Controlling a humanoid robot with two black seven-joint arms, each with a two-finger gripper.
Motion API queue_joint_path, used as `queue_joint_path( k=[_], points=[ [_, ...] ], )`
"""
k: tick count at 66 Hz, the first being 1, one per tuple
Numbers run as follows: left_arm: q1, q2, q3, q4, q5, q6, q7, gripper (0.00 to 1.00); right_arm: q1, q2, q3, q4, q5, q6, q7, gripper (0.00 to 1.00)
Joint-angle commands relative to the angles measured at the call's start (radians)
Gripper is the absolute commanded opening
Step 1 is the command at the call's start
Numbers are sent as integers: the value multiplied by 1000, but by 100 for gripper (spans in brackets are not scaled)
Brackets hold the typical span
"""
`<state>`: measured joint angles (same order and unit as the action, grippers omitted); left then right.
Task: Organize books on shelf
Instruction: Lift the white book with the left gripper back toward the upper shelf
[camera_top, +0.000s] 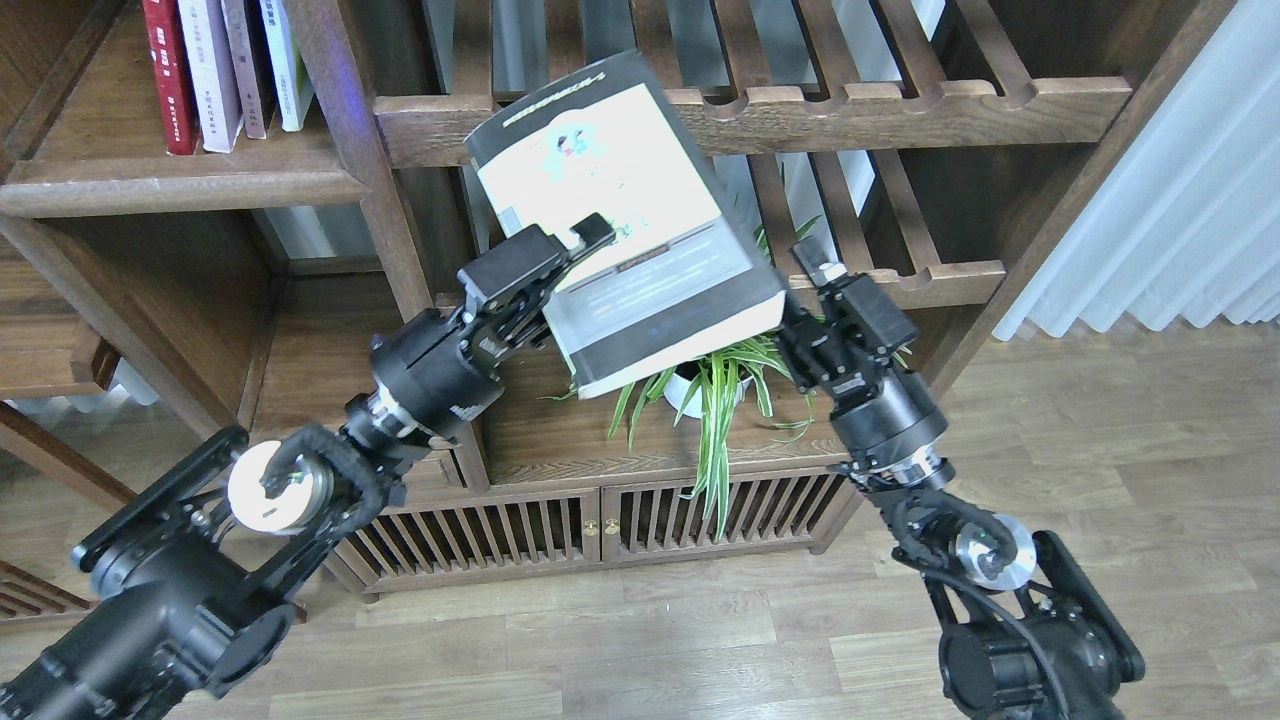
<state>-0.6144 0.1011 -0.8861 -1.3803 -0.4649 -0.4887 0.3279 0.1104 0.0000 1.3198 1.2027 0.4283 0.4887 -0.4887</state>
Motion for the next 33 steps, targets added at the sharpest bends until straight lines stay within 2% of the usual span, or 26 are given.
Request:
queue_joint_path(
  k=[1, 19, 33],
  points=[
    [-62, -20, -1, 0, 2, 0, -4, 6, -3, 0, -11, -51, -66, 0, 0, 64],
    [-197, -67, 1, -2, 6, 0, -6, 6, -1, 0, -14, -81, -123, 0, 0, 64],
    [-286, -55, -31, -2, 21, 0, 2, 6, 6, 0, -21, -84, -128, 0, 0, 64]
  ],
)
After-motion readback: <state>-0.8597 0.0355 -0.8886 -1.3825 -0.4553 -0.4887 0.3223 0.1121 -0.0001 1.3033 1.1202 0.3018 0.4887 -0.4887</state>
